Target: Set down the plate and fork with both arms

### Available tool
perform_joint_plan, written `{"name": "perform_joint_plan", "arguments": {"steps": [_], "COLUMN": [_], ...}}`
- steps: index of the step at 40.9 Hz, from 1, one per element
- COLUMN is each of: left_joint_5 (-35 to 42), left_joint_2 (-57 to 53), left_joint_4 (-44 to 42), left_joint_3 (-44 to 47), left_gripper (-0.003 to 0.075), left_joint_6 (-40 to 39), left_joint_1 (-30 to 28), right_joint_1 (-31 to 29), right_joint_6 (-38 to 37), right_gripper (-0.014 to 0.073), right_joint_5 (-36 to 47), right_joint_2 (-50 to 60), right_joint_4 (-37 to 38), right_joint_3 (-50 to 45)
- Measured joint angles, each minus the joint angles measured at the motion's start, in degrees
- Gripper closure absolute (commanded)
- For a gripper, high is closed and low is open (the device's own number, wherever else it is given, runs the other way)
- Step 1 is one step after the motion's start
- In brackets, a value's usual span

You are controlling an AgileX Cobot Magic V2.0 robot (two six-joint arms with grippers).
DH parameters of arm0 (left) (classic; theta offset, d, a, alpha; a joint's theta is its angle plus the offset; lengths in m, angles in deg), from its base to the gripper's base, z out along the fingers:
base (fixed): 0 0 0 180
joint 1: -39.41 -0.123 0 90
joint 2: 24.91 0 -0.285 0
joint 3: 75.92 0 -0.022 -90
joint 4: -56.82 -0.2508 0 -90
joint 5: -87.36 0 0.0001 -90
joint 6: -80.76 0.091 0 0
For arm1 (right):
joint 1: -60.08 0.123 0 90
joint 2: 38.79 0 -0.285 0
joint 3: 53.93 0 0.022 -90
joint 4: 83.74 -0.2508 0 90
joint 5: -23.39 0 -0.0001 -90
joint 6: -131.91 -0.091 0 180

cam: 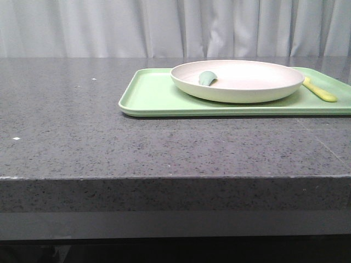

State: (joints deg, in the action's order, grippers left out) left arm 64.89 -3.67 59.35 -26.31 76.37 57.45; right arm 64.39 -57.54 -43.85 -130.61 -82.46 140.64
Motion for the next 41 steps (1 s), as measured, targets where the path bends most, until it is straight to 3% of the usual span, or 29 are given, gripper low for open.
{"name": "perform_joint_plan", "arguments": {"steps": [25, 32, 41], "left_joint_5": [0.0, 0.0, 0.0], "left_joint_2": [0.0, 0.0, 0.0], "left_joint_4": [0.0, 0.0, 0.0], "left_joint_3": [0.0, 0.0, 0.0], "left_gripper": [0.0739, 0.0739, 0.0739], "left_joint_6": [0.0, 0.0, 0.0], "left_joint_1": [0.0, 0.0, 0.0], "right_joint_1": [0.2, 0.2, 0.2], "right_joint_6": [5.7, 5.8, 5.9], "right_gripper": [0.0664, 0.0664, 0.0664], "right_joint_5": [35.7, 40.9, 44.4], "right_joint_2": [46.0, 60.3, 72.2], "right_joint_4": [0.3, 0.3, 0.3], "right_joint_3": [-55.4, -65.6, -70.9]}}
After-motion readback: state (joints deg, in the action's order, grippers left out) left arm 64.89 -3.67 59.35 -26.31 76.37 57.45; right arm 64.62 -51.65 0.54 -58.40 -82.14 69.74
